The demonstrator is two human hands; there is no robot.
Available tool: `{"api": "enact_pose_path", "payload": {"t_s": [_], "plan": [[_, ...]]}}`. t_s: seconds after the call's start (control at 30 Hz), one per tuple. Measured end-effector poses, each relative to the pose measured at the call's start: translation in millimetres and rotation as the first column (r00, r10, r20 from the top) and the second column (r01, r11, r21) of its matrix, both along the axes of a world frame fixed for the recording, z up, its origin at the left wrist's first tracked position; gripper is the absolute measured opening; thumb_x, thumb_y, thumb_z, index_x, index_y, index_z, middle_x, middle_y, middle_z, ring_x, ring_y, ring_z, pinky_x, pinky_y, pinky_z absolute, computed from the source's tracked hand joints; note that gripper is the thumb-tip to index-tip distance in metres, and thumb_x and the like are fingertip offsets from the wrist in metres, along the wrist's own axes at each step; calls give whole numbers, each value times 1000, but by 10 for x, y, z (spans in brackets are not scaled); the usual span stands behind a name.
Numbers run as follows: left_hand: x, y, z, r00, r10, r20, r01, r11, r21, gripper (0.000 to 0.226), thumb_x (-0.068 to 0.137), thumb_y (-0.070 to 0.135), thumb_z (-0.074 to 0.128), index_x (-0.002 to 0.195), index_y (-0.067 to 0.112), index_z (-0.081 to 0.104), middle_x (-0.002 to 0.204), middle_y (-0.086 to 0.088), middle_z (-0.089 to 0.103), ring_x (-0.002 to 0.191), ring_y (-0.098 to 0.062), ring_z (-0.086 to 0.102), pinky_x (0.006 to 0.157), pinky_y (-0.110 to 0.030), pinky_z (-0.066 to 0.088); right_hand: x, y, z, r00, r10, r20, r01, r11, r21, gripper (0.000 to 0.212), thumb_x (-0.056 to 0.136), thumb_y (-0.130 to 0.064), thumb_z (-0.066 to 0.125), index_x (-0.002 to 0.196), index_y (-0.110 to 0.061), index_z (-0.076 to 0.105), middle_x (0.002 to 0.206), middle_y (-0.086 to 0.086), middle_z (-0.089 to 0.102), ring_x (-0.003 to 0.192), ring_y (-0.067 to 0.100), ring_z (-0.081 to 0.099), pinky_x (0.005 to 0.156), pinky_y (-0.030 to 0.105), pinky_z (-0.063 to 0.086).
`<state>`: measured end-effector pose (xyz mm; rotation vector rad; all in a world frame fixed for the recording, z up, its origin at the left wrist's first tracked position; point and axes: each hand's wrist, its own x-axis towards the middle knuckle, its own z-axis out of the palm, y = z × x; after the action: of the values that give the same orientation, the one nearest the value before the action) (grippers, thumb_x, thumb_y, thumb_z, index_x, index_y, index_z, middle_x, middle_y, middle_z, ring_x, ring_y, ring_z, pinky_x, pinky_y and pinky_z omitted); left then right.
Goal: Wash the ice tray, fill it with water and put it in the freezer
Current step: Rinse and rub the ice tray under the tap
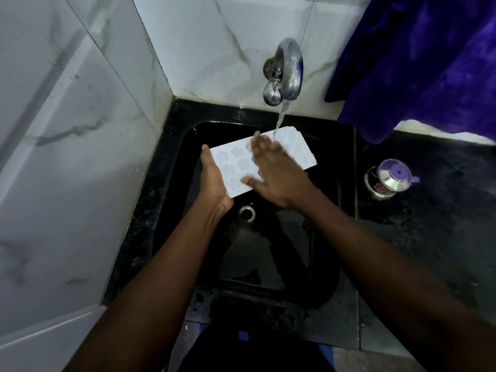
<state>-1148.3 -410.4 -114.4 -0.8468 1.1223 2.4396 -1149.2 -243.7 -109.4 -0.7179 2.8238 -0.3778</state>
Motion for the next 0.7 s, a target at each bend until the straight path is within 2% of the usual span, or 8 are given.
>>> {"api": "enact_pose_path", "payload": {"t_s": [0.07,0.17,0.2,0.3,0.43,0.53,0.63,0.7], "plan": [[23,-32,-3,1000,7,21,-6,1000,-15,95,100,82,20,147,11,61,142,-21,68,131,-42,65,117,-60,45,-32,34,-7,997,-68,26,68,997,-23,107,93,-86,10,166,-9,-6,175,11,-11,162,24,-9,132,46,3],[40,-98,-69,998,50,43,-49,998,-38,92,101,81,22,145,12,63,136,-19,71,127,-42,68,116,-62,46,83,60,-63,998,66,-18,-65,997,38,107,94,-85,13,166,-8,-4,175,11,-11,162,23,-12,132,40,-3],[42,-111,-80,997,56,51,-53,997,-58,90,101,80,21,144,12,64,134,-19,73,125,-41,70,113,-62,48,47,90,-58,998,57,-21,-56,998,33,107,95,-84,13,167,-7,-3,175,13,-9,162,24,-10,132,41,-2],[65,-118,-50,996,57,65,-52,995,-83,88,102,80,22,139,14,67,129,-18,76,117,-41,74,104,-59,56,-120,193,-61,992,-120,41,120,993,1,106,96,-82,15,166,-6,-3,174,18,-5,162,30,-5,132,46,4],[71,-190,-56,996,66,66,-58,992,-115,86,103,79,21,133,15,70,125,-17,78,110,-38,77,94,-54,61,-44,230,-159,1000,-13,28,13,1000,15,108,93,-86,11,166,-9,-8,175,12,-12,162,24,-12,132,44,0],[92,-217,-66,993,92,70,-80,984,-161,87,99,82,27,138,15,68,128,-17,76,115,-40,75,103,-63,57,-127,318,-145,988,-133,82,134,991,-11,109,92,-86,8,166,-7,-8,174,14,-12,161,25,-13,132,46,0],[60,-151,13,995,86,42,-76,977,-201,85,99,82,34,135,14,70,125,-17,77,114,-39,76,103,-64,56,15,176,-157,977,-148,151,160,985,-72,111,90,-88,7,166,-8,-9,174,14,-15,160,27,-17,131,49,-6],[-16,-41,83,998,59,7,-55,966,-252,76,101,76,41,126,12,74,119,-14,80,110,-36,78,101,-59,59,202,-12,-129,961,-126,245,178,962,-206,99,94,-83,15,167,-20,-8,175,6,-14,160,27,-18,129,53,-11]]}}
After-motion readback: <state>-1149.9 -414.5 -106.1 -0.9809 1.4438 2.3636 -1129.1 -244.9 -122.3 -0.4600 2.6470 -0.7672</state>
